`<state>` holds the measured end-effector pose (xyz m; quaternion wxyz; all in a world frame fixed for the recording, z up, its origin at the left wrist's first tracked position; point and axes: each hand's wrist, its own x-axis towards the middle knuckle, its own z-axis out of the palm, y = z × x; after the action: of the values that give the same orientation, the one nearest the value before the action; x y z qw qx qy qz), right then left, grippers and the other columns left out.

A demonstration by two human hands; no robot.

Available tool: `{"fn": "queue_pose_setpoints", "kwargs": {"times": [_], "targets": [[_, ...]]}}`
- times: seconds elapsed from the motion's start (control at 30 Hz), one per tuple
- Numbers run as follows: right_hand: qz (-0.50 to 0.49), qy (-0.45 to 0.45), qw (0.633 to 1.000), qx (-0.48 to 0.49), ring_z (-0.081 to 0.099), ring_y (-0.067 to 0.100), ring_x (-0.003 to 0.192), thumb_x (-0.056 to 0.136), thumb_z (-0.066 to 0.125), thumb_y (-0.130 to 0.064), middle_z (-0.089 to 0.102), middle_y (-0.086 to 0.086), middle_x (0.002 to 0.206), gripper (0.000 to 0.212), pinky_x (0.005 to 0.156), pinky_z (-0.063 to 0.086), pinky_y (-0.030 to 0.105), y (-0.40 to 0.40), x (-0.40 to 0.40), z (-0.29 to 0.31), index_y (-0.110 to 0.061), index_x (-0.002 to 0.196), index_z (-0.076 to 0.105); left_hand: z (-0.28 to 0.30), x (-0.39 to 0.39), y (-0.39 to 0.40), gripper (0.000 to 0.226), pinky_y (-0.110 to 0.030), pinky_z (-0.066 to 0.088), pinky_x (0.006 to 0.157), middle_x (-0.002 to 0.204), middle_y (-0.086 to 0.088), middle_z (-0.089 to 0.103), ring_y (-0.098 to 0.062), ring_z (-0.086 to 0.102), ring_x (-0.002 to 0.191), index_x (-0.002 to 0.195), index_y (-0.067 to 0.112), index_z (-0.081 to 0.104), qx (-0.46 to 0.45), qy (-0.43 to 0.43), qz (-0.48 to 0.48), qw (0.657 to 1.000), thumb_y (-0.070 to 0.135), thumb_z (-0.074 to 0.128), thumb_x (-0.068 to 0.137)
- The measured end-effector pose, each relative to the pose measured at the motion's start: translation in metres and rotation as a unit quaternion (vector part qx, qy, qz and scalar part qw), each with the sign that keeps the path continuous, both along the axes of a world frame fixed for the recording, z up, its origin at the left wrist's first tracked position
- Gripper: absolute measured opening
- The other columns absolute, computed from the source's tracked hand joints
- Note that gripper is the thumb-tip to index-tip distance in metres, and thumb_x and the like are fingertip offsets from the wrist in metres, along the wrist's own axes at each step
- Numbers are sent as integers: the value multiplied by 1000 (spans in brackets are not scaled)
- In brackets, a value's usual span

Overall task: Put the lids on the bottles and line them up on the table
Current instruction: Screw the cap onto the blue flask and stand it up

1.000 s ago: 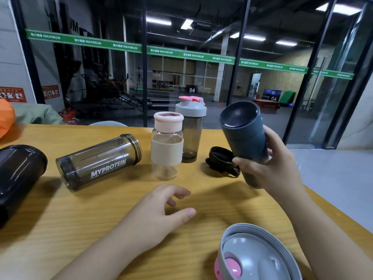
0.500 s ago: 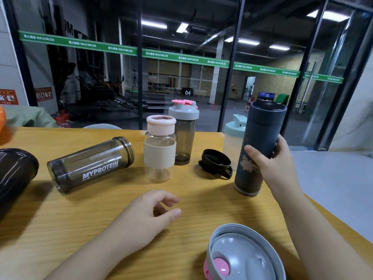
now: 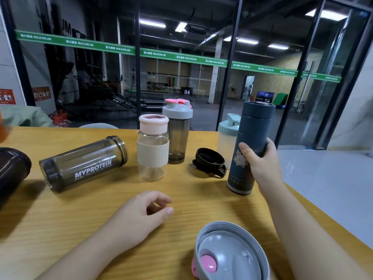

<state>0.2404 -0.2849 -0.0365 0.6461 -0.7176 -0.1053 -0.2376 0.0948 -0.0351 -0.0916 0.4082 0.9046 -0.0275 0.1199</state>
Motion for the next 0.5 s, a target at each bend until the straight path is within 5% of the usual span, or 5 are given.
{"fn": "queue_pose_setpoints", "kwargs": {"times": [0.2,0.33,0.43,0.5], "targets": [[-14,-31,999,-30,55,11,106,82,72,-29,57,-6,119,61,80,47,25,6,-9,1,-25,133,40,-3,13,-8,15,-13,39,70,98,17,63,-2,55,78,95,45,60,-3,-15,16,1000,43,65,82],[-50,-61,996,-43,40,3,121,78,76,-25,41,-10,134,85,97,35,22,10,-17,2,-22,145,24,-1,29,-20,26,-18,43,87,109,20,54,-2,54,94,106,44,52,43,-50,9,998,39,65,84],[-153,-136,974,-102,30,16,134,79,76,-23,34,5,145,82,113,28,35,11,-20,1,-11,144,28,-2,43,-30,44,-28,37,100,122,16,42,-7,42,115,125,37,46,183,-95,6,979,54,51,84],[-197,-251,939,-126,39,28,125,79,73,-15,42,11,134,64,105,36,46,14,-21,-2,-5,133,40,-1,52,-38,53,-30,30,105,134,13,35,-10,33,127,133,37,38,233,-115,15,966,59,39,84]]}}
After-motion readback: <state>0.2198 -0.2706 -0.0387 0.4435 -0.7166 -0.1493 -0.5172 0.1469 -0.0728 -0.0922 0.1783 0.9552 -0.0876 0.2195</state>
